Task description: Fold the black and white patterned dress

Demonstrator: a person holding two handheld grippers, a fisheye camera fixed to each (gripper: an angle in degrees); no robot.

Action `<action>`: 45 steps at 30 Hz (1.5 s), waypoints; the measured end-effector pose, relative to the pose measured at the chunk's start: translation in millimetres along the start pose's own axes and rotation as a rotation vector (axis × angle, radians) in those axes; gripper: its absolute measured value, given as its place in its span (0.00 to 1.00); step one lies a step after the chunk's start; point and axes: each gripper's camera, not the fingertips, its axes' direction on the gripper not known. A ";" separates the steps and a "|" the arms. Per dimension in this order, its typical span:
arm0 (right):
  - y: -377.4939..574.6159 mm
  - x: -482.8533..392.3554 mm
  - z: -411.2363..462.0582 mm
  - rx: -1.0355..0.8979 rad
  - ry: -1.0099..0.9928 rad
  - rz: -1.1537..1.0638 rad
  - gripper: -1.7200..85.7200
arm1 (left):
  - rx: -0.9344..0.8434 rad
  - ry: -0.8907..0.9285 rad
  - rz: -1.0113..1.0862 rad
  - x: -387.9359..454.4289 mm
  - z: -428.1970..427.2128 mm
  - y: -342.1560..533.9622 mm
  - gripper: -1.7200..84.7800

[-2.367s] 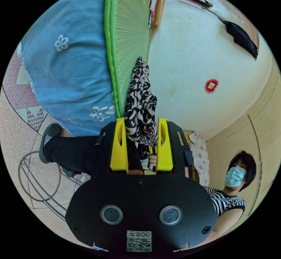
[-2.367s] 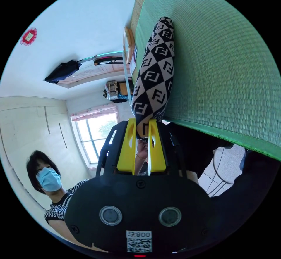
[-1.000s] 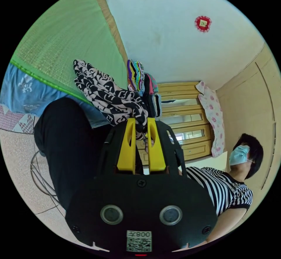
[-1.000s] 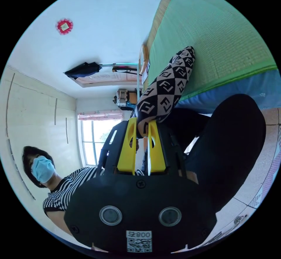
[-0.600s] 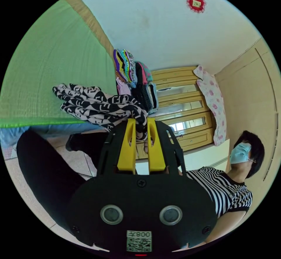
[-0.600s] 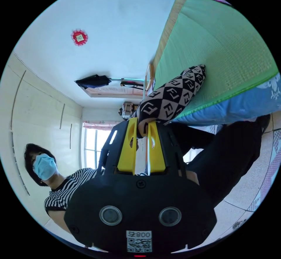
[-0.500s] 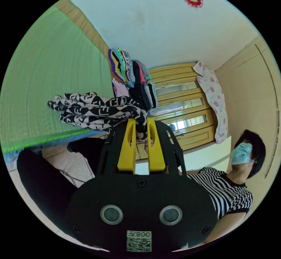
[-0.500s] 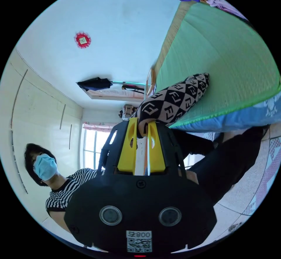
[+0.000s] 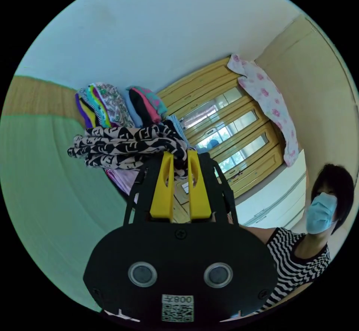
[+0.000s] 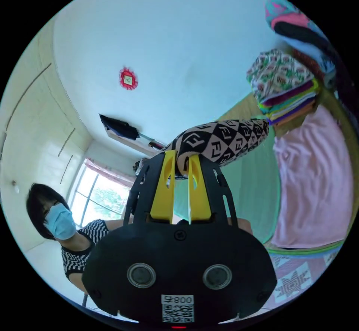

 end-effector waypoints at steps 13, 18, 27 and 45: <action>28.5 282.7 -208.7 0.033 0.238 0.403 0.09 | -0.434 -0.138 -0.146 -363.6 335.1 154.7 0.10; 28.7 305.2 -257.7 0.072 0.196 0.344 0.09 | -0.445 -0.109 -0.074 -420.6 358.7 190.4 0.10; 43.6 349.2 -305.7 0.028 0.299 0.421 0.10 | -0.612 -0.167 -0.074 -551.5 410.2 283.2 0.10; 63.2 247.9 -322.8 0.322 0.662 0.289 0.03 | -0.663 -0.168 -0.138 -736.9 396.6 372.3 0.11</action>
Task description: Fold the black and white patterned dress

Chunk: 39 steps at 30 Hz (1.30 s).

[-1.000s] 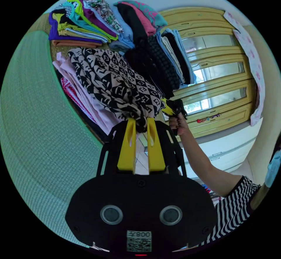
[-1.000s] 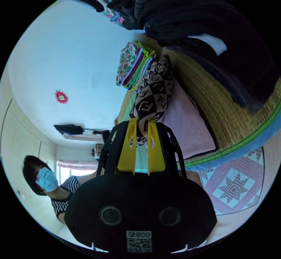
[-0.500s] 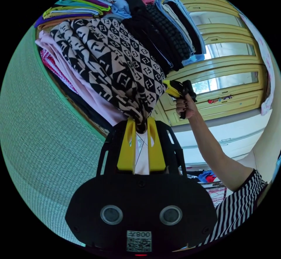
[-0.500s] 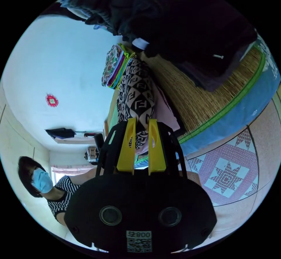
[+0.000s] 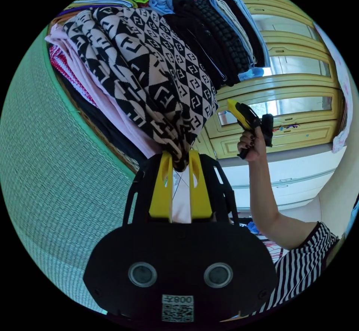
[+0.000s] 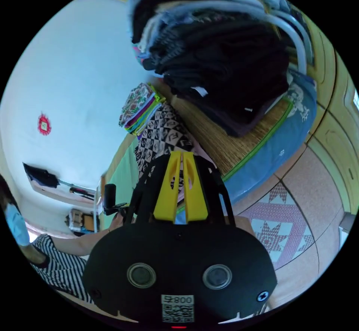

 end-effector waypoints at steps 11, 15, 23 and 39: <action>17.5 -89.0 83.6 -0.103 0.295 -0.175 0.02 | 0.103 -0.007 0.057 -37.5 -45.8 79.5 0.09; 28.4 -98.4 75.6 -0.060 0.269 -0.157 0.02 | 0.129 -0.025 0.109 -32.5 -55.0 82.5 0.08; 44.8 -159.6 71.9 0.018 0.324 -0.261 0.02 | 0.036 -0.118 0.135 -35.9 -43.8 104.0 0.05; 139.5 -242.1 24.7 0.300 0.172 -0.338 0.02 | -0.104 -0.609 0.239 -23.2 -121.0 293.8 0.02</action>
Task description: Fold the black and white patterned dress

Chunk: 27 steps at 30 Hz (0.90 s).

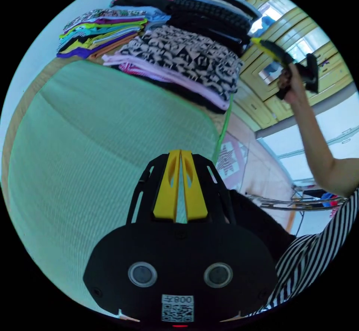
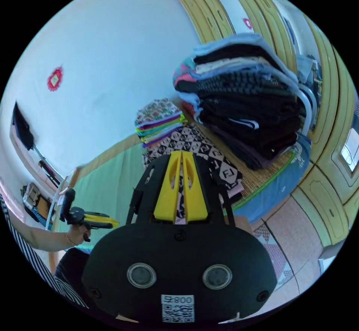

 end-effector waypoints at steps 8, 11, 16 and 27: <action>4.7 -96.6 -31.0 0.209 -0.110 -0.133 0.02 | 0.014 -0.126 0.069 33.9 -23.0 62.5 0.02; 4.8 -128.7 -31.0 0.285 -0.176 -0.201 0.02 | 0.071 -0.121 0.082 42.6 -40.9 80.1 0.02; -6.8 -174.6 18.9 0.233 -0.283 -0.267 0.03 | 0.113 -0.115 0.107 57.1 -73.3 97.9 0.02; -89.9 -277.5 272.8 -0.081 -0.220 -0.276 0.12 | 0.138 -0.208 0.144 104.4 -158.2 114.2 0.02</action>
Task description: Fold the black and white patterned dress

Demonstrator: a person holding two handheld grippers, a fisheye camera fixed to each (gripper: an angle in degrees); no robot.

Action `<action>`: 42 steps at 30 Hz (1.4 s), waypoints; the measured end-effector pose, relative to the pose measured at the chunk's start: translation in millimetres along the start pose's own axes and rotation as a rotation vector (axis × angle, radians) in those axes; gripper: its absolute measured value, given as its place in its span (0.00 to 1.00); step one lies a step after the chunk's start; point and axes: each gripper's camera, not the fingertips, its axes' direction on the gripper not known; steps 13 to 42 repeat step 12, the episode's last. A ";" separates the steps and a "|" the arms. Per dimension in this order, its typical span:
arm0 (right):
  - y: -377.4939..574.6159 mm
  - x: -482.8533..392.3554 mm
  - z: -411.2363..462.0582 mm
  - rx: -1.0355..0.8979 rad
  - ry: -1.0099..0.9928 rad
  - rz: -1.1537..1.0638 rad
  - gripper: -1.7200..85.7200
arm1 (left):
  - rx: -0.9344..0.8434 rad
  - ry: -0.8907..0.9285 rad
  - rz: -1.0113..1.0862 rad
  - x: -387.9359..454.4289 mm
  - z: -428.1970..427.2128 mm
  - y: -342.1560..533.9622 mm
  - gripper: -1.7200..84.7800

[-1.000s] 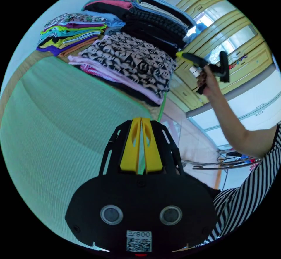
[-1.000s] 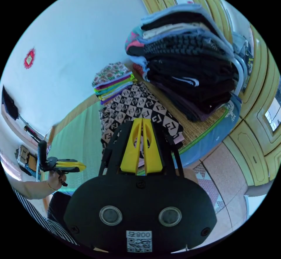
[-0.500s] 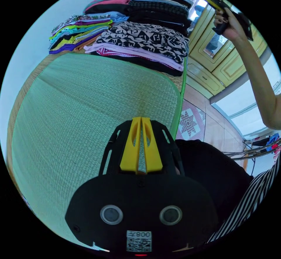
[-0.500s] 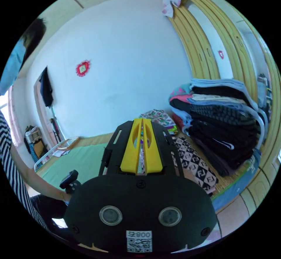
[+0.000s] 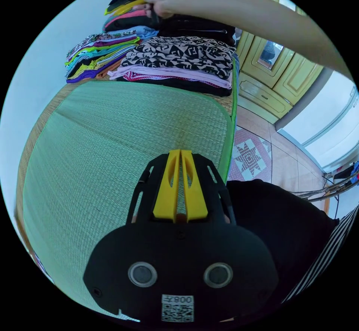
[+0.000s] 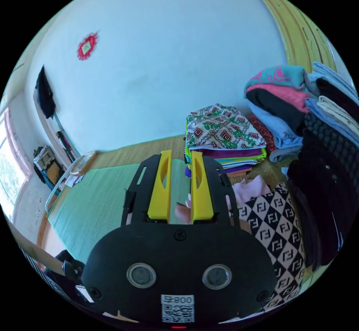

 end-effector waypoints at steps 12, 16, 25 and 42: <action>-88.5 -29.9 182.4 -0.225 0.217 0.013 0.11 | 0.008 0.097 -0.042 -12.3 -114.6 -30.4 0.02; -88.5 -29.9 182.4 -0.225 0.217 0.013 0.11 | 0.008 0.097 -0.042 -12.3 -114.6 -30.4 0.02; -88.5 -29.9 182.4 -0.225 0.217 0.013 0.11 | 0.008 0.097 -0.042 -12.3 -114.6 -30.4 0.02; -88.5 -29.9 182.4 -0.225 0.217 0.013 0.11 | 0.008 0.097 -0.042 -12.3 -114.6 -30.4 0.02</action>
